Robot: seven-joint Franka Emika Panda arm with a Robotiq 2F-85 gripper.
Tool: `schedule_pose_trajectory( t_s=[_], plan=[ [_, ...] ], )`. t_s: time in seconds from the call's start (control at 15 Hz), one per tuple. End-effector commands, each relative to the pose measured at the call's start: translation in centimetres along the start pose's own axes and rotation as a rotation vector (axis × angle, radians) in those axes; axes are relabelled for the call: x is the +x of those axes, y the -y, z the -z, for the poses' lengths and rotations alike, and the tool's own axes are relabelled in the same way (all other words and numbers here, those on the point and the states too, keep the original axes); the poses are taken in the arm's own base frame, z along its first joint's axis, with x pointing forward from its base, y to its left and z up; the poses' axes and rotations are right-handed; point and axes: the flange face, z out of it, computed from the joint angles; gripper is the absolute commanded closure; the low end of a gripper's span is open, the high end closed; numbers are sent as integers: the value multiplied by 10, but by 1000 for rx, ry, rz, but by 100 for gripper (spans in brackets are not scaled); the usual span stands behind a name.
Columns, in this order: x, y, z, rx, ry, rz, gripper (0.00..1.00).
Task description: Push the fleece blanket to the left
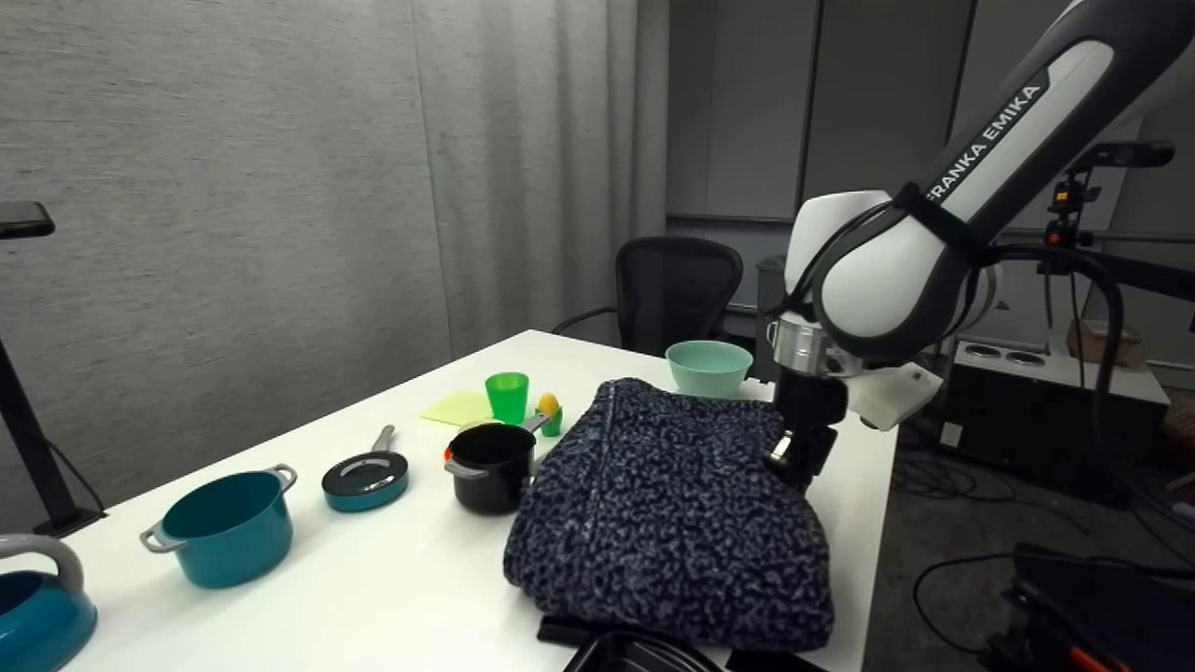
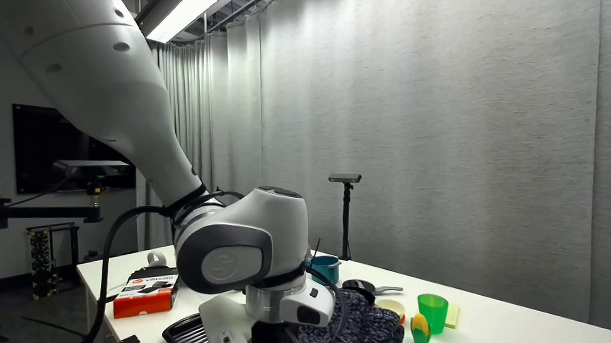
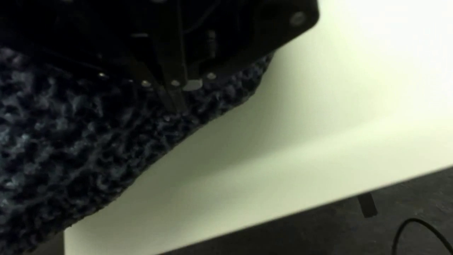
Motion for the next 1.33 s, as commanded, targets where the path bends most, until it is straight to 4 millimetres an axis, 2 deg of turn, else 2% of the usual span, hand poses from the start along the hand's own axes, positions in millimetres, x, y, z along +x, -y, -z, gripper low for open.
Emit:
schedule_pose_trajectory(
  t_s=[0.0,0.2,0.33,0.6,0.67,1.0,1.07,1.13,1.27],
  plan=[
    [16,48,17,58,-87,39,100],
    [22,69,28,69,-105,89,100],
    [22,64,33,56,-98,100,100],
    [24,23,35,-11,-76,66,100],
    [26,-2,42,-32,-64,50,100],
    [33,-82,64,-104,2,-23,100],
    [32,-65,49,-85,-8,-15,99],
    [33,-77,54,-92,-7,-30,99],
    [34,-84,58,-96,-6,-40,99]
  ],
)
